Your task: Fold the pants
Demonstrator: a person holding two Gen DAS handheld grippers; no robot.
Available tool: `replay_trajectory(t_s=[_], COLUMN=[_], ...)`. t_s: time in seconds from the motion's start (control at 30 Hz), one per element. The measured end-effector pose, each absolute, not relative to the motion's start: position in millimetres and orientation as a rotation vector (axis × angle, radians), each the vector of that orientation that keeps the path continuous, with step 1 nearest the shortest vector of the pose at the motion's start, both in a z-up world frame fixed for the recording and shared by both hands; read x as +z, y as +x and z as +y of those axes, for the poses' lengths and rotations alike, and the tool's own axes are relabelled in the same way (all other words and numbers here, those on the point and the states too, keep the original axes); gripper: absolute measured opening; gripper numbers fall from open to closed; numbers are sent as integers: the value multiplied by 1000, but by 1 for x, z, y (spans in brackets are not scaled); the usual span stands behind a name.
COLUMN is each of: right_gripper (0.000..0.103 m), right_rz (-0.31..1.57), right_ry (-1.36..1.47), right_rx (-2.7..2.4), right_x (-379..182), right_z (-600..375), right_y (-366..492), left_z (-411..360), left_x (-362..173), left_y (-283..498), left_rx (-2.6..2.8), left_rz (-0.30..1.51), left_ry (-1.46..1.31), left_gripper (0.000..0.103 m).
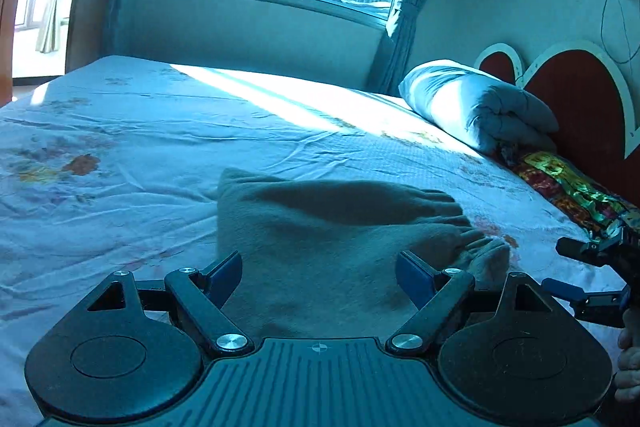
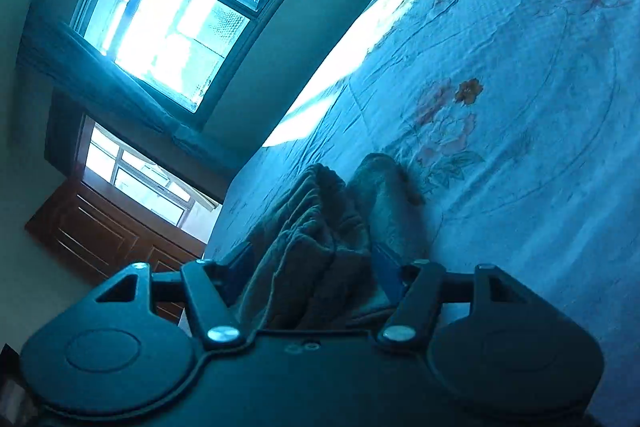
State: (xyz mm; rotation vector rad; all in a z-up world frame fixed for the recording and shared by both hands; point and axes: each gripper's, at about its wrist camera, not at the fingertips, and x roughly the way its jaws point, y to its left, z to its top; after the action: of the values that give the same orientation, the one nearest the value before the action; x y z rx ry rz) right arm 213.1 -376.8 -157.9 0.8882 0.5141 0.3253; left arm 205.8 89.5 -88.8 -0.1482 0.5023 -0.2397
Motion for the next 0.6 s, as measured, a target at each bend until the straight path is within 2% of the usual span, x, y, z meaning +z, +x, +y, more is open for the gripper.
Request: replay_trajectory(t_s=[0.2, 0.6], right_gripper=[58, 60], right_rz=[542, 593], right_ry=[875, 936], right_rx=[313, 327], right_x=[-158, -165], right_z=[-366, -355], right_y=[206, 232], left_z=[120, 99], left_x=[-116, -140], left_y=[170, 190], left_rx=[-164, -179], left_rz=[547, 637], left_ry=[-126, -55], left_gripper=[84, 84])
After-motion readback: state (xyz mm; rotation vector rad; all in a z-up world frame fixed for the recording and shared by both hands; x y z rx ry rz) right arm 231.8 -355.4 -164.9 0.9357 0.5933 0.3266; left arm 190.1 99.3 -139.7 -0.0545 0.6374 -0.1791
